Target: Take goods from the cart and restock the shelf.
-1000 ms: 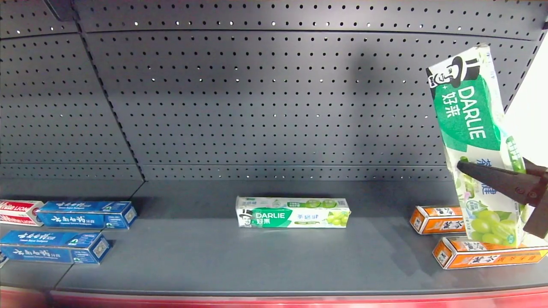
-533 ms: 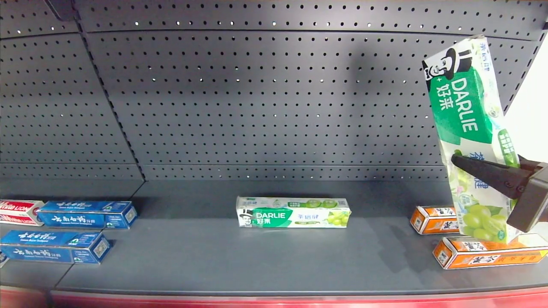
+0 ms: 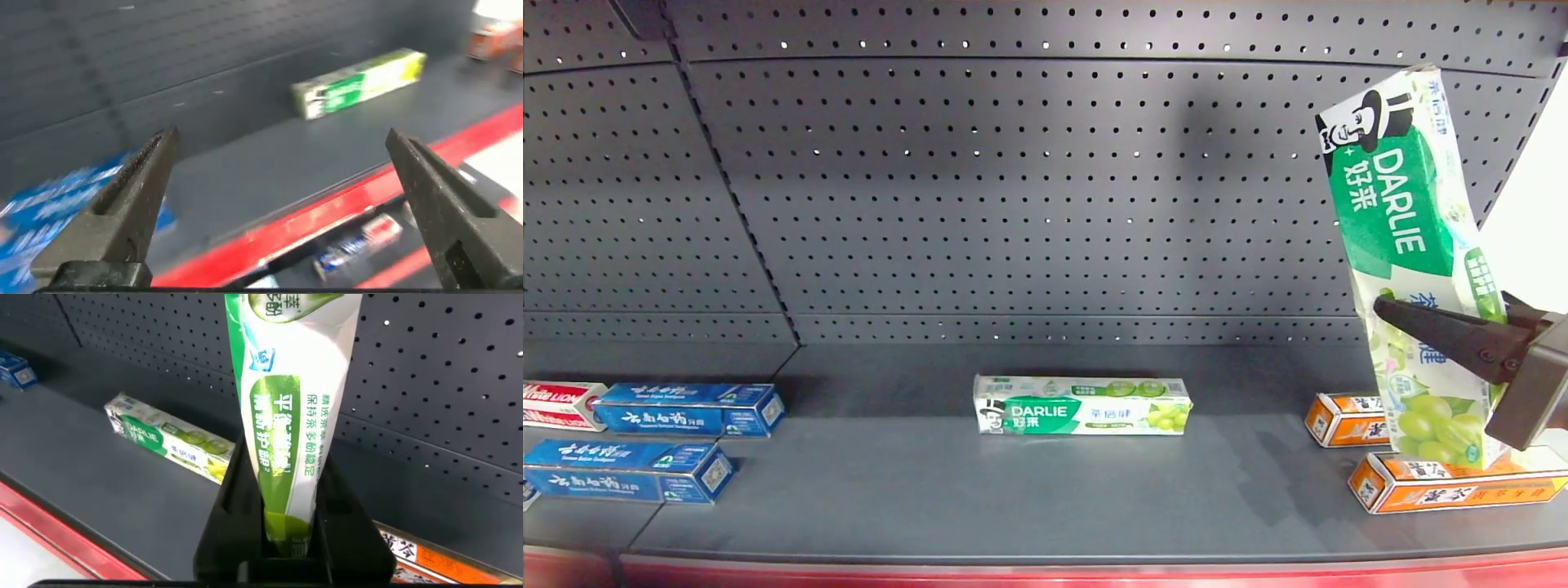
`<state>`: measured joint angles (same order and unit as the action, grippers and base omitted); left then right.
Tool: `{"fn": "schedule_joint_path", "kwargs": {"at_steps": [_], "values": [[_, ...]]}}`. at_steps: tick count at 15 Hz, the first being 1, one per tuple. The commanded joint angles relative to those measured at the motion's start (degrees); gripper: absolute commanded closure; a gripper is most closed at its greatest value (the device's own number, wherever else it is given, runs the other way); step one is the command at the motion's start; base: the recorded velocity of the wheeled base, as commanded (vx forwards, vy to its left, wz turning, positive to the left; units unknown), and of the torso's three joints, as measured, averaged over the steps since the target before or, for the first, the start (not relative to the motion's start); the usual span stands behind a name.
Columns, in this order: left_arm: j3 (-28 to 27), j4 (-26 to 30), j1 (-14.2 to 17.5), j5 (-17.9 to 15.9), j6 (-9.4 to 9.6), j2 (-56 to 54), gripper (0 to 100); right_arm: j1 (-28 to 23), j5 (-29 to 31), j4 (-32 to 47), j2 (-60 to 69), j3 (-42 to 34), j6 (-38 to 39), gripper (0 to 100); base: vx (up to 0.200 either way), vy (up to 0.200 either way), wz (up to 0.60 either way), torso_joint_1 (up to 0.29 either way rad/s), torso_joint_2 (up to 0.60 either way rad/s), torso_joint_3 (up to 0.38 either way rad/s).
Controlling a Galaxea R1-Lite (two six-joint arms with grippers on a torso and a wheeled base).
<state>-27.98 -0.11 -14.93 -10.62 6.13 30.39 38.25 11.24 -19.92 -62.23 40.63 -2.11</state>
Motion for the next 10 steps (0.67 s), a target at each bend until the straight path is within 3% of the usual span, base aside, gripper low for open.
{"fn": "schedule_joint_path", "kwargs": {"at_steps": [1, 2, 3, 6, 8, 10], "values": [[-4.54, -0.59, -5.81, -0.37, 1.34, 14.08, 0, 0.07, -0.08, 0.06, 1.06, -0.2, 0.18, 100, 0.0, 0.0, 0.0, 0.0, 0.0, 0.0], [-4.28, -2.26, -6.42, -0.63, 4.33, 17.95, 0, -0.37, -0.17, -0.03, 1.15, -0.9, 0.18, 100, 0.0, 0.0, 0.0, 0.0, 0.0, 0.0], [-4.63, -2.53, -6.69, -1.16, 4.33, 18.74, 0, -0.29, -0.43, -0.03, 1.15, -0.9, 0.18, 100, 0.0, 0.0, 0.0, 0.0, 0.0, 0.0], [-8.94, -2.26, -6.07, -12.23, 3.89, 23.66, 0, -0.37, -3.07, -0.03, 1.5, -1.08, 0.26, 100, 0.0, 0.0, 0.0, 0.0, 0.0, 0.0], [-12.98, -2.7, -6.34, -14.34, 4.24, 29.2, 0, -0.9, -5.26, 0.06, 1.41, -0.99, 0.26, 100, 0.0, 0.0, 0.0, 0.0, 0.0, 0.0], [-18.96, -2.09, -5.9, -18.91, 4.06, 35.0, 0, -2.92, -7.81, 0.06, 1.41, -0.99, 0.26, 100, 0.0, 0.0, 0.0, 0.0, 0.0, 0.0]]}}
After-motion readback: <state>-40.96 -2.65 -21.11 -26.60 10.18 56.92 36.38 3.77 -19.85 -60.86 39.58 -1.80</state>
